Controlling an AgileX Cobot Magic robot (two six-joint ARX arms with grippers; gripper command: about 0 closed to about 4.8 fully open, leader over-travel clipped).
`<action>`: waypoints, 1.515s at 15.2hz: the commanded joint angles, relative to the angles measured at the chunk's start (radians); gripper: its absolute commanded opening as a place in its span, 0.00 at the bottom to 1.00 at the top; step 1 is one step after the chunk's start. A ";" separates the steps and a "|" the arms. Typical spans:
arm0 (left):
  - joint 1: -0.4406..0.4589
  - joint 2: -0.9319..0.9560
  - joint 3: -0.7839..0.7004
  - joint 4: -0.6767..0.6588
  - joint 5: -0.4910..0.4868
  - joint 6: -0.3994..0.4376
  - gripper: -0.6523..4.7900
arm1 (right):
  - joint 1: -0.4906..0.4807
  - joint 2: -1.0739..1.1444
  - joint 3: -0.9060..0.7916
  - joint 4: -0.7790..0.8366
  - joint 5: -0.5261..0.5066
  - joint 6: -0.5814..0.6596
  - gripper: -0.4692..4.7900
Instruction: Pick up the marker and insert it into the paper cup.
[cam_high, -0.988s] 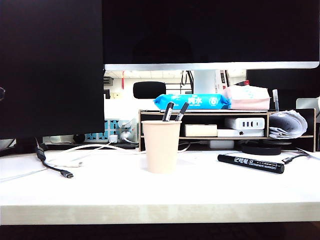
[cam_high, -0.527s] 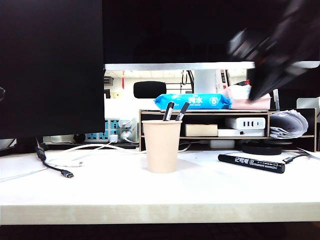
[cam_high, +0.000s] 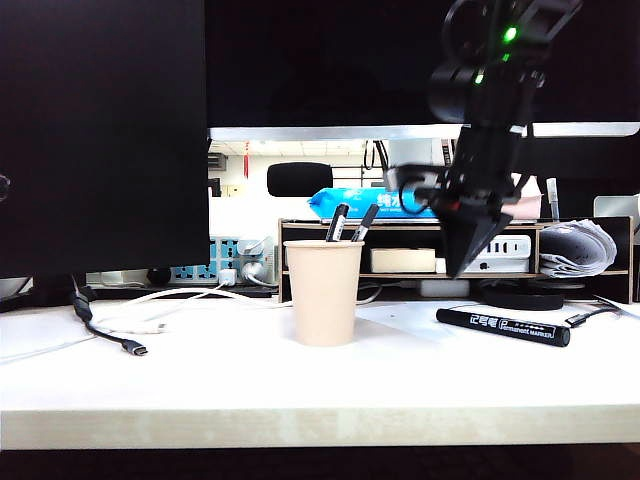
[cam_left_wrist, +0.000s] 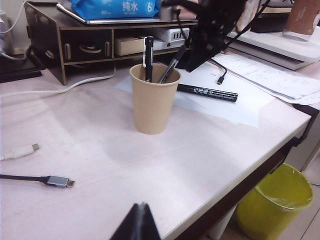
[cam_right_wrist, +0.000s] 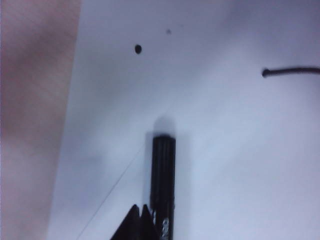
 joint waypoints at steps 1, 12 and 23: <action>-0.001 0.000 0.000 -0.015 -0.003 -0.002 0.11 | 0.002 0.016 0.005 0.017 0.006 -0.006 0.28; -0.001 0.000 0.000 -0.014 0.005 -0.003 0.11 | 0.003 0.094 0.005 0.089 0.018 -0.006 0.35; -0.001 0.000 0.000 -0.014 0.007 -0.002 0.11 | 0.003 0.106 0.005 0.101 0.039 -0.005 0.35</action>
